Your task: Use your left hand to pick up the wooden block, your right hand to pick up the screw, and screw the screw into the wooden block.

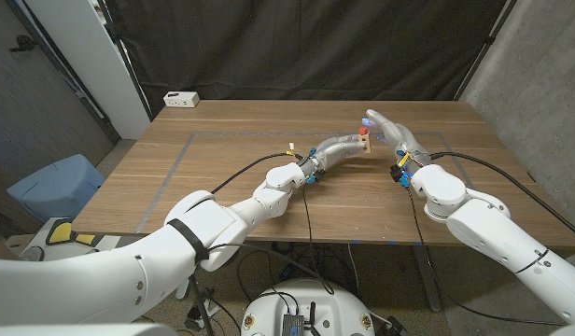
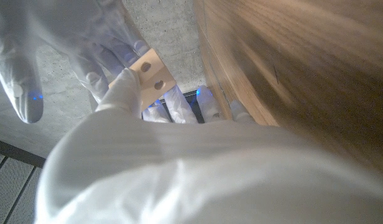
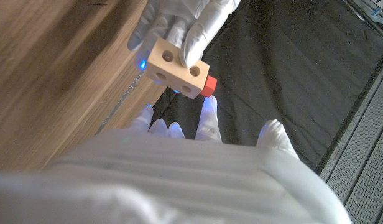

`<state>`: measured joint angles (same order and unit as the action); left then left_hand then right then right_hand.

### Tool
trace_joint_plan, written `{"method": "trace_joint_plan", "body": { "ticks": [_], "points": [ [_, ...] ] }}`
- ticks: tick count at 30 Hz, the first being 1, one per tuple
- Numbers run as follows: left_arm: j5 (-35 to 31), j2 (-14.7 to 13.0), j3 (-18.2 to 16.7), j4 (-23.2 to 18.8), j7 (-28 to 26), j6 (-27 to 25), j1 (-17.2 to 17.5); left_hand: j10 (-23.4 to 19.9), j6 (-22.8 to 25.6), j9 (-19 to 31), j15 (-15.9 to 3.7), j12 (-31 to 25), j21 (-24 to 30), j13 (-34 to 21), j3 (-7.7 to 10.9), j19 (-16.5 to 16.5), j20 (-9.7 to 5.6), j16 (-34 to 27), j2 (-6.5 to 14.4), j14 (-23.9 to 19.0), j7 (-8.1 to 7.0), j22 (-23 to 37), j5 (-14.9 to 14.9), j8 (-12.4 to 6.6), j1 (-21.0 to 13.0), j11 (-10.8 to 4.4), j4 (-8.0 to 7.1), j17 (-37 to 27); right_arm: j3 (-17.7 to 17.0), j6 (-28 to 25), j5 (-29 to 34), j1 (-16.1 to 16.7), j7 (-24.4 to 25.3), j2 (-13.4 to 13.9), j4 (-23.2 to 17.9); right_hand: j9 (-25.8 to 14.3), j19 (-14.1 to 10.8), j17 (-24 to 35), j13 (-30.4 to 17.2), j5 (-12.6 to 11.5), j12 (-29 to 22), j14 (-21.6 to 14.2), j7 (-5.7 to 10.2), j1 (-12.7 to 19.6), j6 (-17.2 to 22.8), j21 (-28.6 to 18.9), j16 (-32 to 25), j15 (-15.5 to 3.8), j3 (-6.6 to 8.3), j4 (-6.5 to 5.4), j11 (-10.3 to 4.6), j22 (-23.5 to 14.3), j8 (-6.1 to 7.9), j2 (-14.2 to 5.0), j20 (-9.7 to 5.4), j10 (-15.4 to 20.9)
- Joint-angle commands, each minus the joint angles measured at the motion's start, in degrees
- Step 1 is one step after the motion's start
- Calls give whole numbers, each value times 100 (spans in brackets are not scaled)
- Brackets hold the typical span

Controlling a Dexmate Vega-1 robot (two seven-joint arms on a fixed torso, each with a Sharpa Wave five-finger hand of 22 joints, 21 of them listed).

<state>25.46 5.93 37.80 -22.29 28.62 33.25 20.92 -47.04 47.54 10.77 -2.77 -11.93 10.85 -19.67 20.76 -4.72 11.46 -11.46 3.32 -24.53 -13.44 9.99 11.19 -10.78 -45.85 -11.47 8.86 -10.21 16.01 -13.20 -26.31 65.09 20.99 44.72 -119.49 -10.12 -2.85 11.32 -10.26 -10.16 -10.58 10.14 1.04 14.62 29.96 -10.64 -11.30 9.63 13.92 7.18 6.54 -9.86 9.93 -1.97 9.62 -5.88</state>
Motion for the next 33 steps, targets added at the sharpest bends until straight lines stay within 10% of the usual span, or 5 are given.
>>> {"method": "trace_joint_plan", "body": {
  "ticks": [1, 33],
  "points": [
    [7, 7, -9, 62, -37, -136, -53, -41, 140, 28, -159, -46, 43, -4, 40, 7, 32, -16, 33, -19, 69, 26, 33, -41, 3, -8, -12, -12, 64, -74, -91, -88, -39, -3, 108, -11, 34, 14, -10, 2, 4, 149, 13, -39, -26, 19, -1, 55, -9, -5, 1, 0, 4, -5, 28, -44],
    [0, 36, -6, 108, -90, -301, -103, -51, 164, 27, -158, -49, 42, -8, 42, 11, 25, -16, 26, -27, 72, 26, 32, -47, 29, 9, -19, -11, 143, -124, -221, -95, -29, 42, 105, -12, 34, 12, -11, -8, -10, 146, 16, -69, -17, -2, -10, 56, -21, -7, -8, -1, 37, -12, 38, -50]
  ]
}}
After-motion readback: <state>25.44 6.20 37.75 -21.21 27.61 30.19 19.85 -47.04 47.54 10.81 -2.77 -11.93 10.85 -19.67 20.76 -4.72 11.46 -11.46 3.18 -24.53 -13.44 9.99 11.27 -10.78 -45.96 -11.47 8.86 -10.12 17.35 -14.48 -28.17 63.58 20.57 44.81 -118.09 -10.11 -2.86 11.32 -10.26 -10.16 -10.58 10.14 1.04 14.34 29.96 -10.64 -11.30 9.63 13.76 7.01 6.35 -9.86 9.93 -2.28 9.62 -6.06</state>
